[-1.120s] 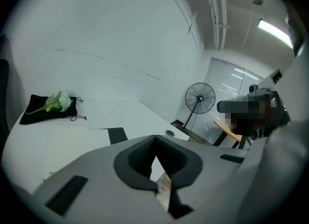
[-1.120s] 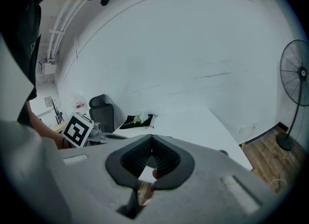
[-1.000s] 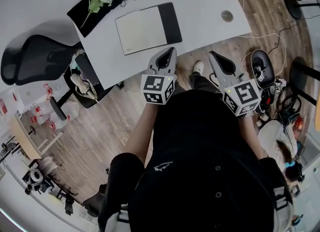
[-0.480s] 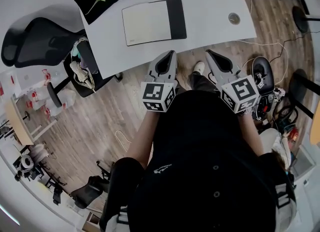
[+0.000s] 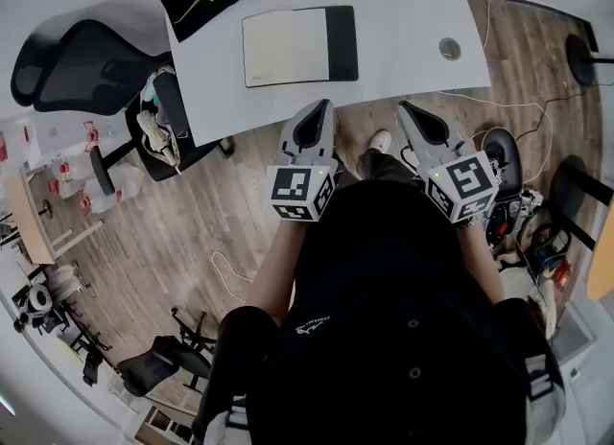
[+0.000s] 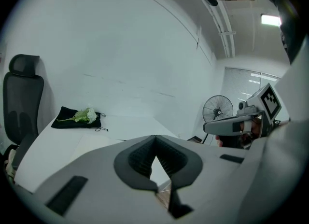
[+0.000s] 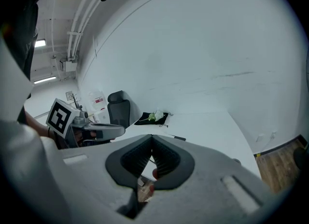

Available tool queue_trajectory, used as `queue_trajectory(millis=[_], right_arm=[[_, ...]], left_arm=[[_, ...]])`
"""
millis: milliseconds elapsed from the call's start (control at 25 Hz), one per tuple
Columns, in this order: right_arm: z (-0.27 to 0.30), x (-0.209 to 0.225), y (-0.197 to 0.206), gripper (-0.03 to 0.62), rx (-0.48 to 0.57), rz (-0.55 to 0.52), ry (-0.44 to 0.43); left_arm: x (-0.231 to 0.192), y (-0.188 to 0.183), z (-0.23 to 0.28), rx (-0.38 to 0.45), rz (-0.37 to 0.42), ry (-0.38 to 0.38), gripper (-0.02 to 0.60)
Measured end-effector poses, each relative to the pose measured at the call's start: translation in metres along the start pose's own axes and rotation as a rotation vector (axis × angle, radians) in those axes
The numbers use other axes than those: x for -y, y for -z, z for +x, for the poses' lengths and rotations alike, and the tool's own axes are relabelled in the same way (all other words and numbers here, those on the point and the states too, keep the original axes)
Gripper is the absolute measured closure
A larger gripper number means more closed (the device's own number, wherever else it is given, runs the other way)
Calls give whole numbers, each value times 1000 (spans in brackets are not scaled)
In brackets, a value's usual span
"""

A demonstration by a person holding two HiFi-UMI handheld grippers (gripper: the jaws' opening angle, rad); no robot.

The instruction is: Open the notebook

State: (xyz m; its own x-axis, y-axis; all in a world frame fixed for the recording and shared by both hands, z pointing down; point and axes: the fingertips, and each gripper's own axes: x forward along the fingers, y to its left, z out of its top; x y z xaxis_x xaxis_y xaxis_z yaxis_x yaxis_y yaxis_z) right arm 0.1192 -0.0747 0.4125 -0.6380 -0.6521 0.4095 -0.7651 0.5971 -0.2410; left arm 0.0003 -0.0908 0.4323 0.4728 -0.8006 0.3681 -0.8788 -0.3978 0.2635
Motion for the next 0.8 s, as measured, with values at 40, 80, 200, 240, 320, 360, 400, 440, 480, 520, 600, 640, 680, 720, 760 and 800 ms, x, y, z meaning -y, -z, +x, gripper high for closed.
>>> queue_trajectory(millis=[40, 80, 200, 240, 320, 360, 400, 440, 480, 520, 600, 640, 680, 720, 760, 800], right_arm=[[-2, 2, -2, 589, 7, -3, -1], [-5, 3, -4, 589, 14, -6, -2], [-12, 8, -11, 589, 37, -18, -3], [-14, 9, -14, 589, 46, -21, -3], [-20, 13, -18, 589, 60, -24, 1], [-24, 15, -20, 589, 68, -26, 3], [-27, 16, -22, 589, 75, -28, 6], [-31, 18, -24, 589, 82, -30, 8], [-34, 19, -26, 589, 89, -33, 10], [-38, 19, -29, 589, 97, -37, 11], [-44, 19, -36, 589, 114, -46, 11], [-47, 18, -40, 589, 124, -51, 7], [-49, 17, -44, 589, 133, -57, 4], [-51, 15, -47, 589, 143, -61, 2], [-54, 15, -50, 589, 153, -65, 2], [-56, 14, -54, 589, 163, -69, 2]], left_arm=[[1, -4, -1, 14, 0, -6, 575], [3, -8, -2, 27, 3, -11, 575], [10, -20, -4, 65, 20, -26, 575], [13, -24, -5, 75, 25, -31, 575], [19, -29, -6, 94, 28, -39, 575], [22, -31, -6, 104, 27, -41, 575], [26, -34, -6, 115, 25, -42, 575], [30, -37, -7, 126, 25, -41, 575], [34, -41, -8, 136, 28, -40, 575], [38, -45, -9, 146, 35, -39, 575], [45, -52, -11, 164, 55, -39, 575], [47, -56, -13, 173, 63, -40, 575], [49, -60, -15, 182, 68, -43, 575], [50, -64, -17, 192, 69, -45, 575], [51, -69, -19, 203, 69, -48, 575], [52, -75, -22, 214, 71, -52, 575]])
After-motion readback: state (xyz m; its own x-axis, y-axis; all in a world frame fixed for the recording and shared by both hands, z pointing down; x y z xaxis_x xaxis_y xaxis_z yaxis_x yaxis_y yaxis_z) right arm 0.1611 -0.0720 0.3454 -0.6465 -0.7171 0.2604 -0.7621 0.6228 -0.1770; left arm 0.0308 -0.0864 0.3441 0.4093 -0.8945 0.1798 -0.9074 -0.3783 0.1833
